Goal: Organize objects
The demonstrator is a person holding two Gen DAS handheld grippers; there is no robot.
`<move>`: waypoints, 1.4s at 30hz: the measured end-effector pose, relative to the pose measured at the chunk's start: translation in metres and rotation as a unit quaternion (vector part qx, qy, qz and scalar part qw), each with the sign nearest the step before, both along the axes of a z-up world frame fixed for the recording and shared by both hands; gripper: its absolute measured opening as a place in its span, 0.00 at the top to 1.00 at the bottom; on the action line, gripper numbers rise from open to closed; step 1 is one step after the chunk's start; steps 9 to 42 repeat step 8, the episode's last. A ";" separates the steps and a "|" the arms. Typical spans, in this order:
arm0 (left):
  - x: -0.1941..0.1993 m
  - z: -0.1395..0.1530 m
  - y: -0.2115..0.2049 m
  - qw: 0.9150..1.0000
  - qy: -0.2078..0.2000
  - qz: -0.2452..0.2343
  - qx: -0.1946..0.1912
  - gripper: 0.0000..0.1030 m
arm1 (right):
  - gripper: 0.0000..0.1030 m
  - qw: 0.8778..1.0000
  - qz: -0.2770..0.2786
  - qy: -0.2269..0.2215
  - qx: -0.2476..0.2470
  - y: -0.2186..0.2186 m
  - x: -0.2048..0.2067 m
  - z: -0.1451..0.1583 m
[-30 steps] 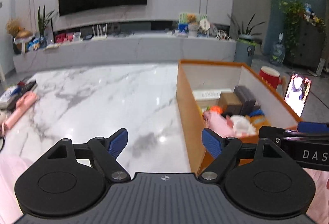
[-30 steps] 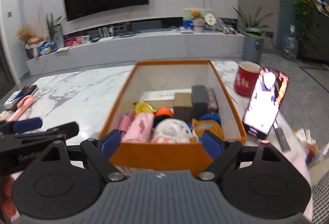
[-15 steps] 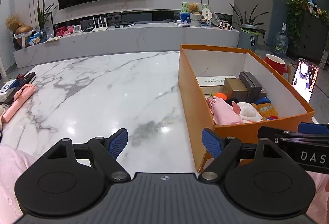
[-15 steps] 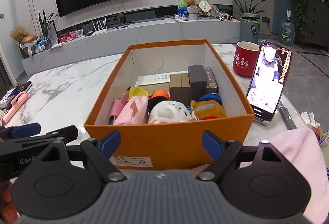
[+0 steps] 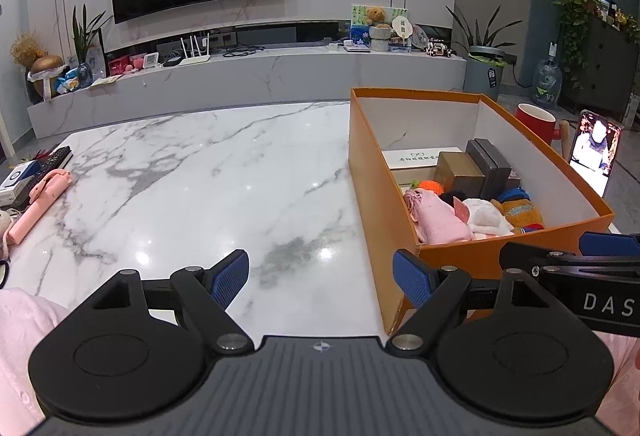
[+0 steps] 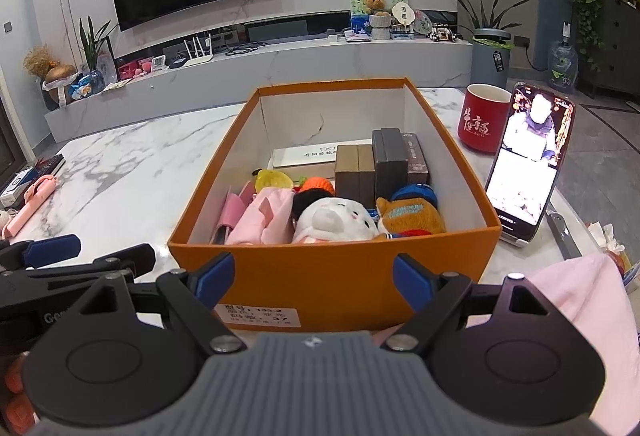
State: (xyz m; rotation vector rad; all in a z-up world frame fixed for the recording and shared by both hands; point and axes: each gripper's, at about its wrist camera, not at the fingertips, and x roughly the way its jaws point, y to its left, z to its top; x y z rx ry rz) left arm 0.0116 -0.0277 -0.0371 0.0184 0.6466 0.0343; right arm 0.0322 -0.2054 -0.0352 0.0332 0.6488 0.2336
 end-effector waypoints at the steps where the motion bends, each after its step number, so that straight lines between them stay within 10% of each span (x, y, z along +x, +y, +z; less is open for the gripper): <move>1: 0.000 0.001 0.000 1.000 0.000 -0.001 0.000 0.08 | 0.16 1.000 0.001 -0.001 0.000 0.000 0.000 0.000; 42: -0.002 0.003 0.001 1.000 -0.003 -0.002 -0.001 0.08 | 0.16 1.000 0.004 -0.003 -0.001 0.001 -0.001 0.003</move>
